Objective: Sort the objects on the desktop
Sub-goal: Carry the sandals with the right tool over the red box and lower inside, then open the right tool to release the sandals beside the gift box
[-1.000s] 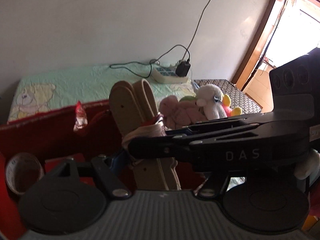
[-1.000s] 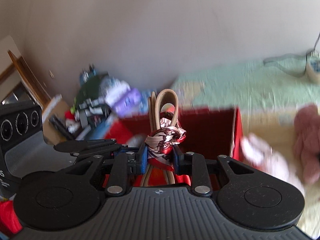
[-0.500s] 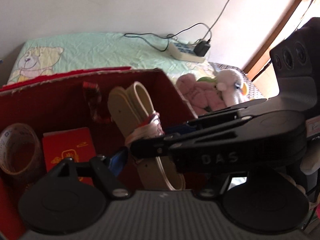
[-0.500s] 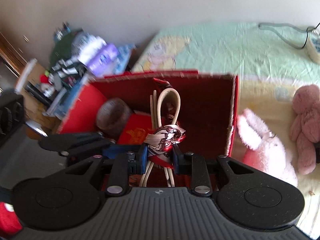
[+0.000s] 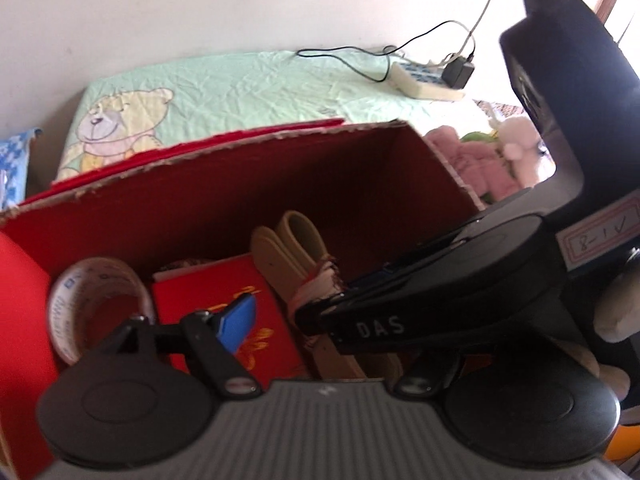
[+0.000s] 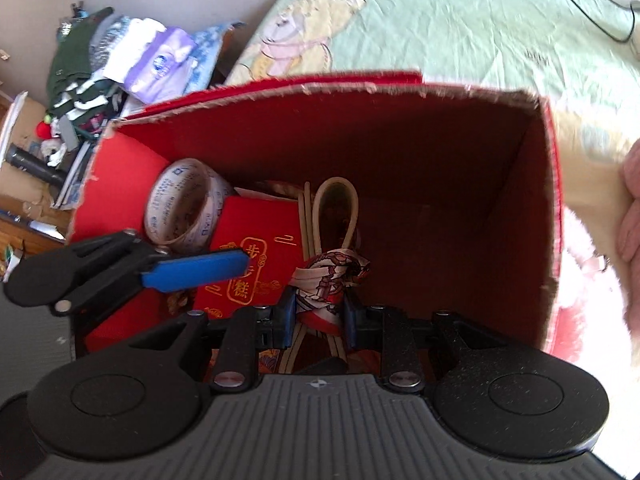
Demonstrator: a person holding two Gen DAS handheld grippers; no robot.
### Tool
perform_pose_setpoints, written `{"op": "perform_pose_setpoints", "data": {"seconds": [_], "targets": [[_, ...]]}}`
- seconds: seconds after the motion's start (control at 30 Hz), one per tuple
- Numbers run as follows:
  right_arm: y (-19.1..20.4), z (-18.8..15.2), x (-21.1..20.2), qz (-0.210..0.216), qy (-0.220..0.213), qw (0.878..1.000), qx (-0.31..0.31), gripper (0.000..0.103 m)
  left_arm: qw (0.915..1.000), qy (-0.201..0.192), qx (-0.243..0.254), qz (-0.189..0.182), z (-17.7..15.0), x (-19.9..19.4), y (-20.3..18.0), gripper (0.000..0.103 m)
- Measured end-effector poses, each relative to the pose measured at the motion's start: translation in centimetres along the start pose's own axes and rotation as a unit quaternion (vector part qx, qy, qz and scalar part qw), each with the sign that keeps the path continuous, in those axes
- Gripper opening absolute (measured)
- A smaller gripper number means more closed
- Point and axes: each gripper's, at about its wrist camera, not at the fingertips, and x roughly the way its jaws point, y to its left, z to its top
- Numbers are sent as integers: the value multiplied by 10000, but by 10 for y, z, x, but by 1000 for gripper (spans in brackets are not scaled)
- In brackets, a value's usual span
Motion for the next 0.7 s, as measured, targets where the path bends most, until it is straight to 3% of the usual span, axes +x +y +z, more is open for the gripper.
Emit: {"op": "perform_pose_setpoints", "data": {"seconds": [0.1,0.37,0.7], "targets": [[3,1,10,-214,162,9996,112,29,10000,37,-18,-60,0,2,3,76],[-1,3,16,-205,336,9988,274,29,10000,65,-26,-16,-2,2,7,76],[-8,2,16,-116,512,9980,348,34,9994,4,146,308,-5,-1,-2,79]]}}
